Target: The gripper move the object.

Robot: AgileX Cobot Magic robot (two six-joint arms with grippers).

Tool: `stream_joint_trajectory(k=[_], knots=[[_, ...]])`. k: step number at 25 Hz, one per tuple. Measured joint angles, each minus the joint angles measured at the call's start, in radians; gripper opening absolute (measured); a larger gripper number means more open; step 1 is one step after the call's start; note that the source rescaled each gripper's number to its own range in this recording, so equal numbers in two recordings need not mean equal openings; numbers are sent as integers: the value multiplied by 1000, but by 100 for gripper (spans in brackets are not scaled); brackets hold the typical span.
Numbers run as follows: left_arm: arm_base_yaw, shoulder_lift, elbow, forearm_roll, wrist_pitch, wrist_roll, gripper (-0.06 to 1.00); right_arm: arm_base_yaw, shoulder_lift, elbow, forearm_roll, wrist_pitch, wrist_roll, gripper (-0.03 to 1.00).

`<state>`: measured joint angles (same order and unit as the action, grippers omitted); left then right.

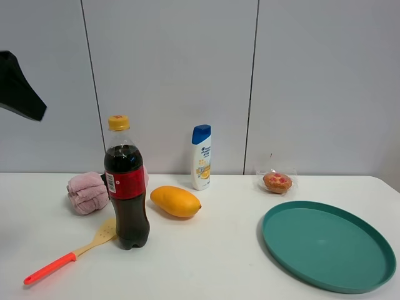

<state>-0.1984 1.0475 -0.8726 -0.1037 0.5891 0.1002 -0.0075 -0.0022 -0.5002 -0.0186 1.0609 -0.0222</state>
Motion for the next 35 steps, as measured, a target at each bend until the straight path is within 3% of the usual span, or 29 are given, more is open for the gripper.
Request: stream_joint_trajectory(k=[4, 9, 12, 16, 30, 35], knots=[[37, -62, -32, 199, 78, -88, 96, 0, 0, 0, 0, 0, 0, 100], [212, -116, -60, 305, 119, -100, 96, 0, 0, 0, 0, 0, 0, 100], [342, -159, -62, 306, 123, -105, 96, 0, 0, 0, 0, 0, 0, 100], [440, -255, -62, 261, 188, -105, 96, 0, 0, 0, 0, 0, 0, 100], [458, -820, -63, 199, 603, -139, 99, 0, 0, 0, 0, 0, 0, 100], [458, -941, -35, 196, 619, -129, 100, 0, 0, 0, 0, 0, 0, 100]])
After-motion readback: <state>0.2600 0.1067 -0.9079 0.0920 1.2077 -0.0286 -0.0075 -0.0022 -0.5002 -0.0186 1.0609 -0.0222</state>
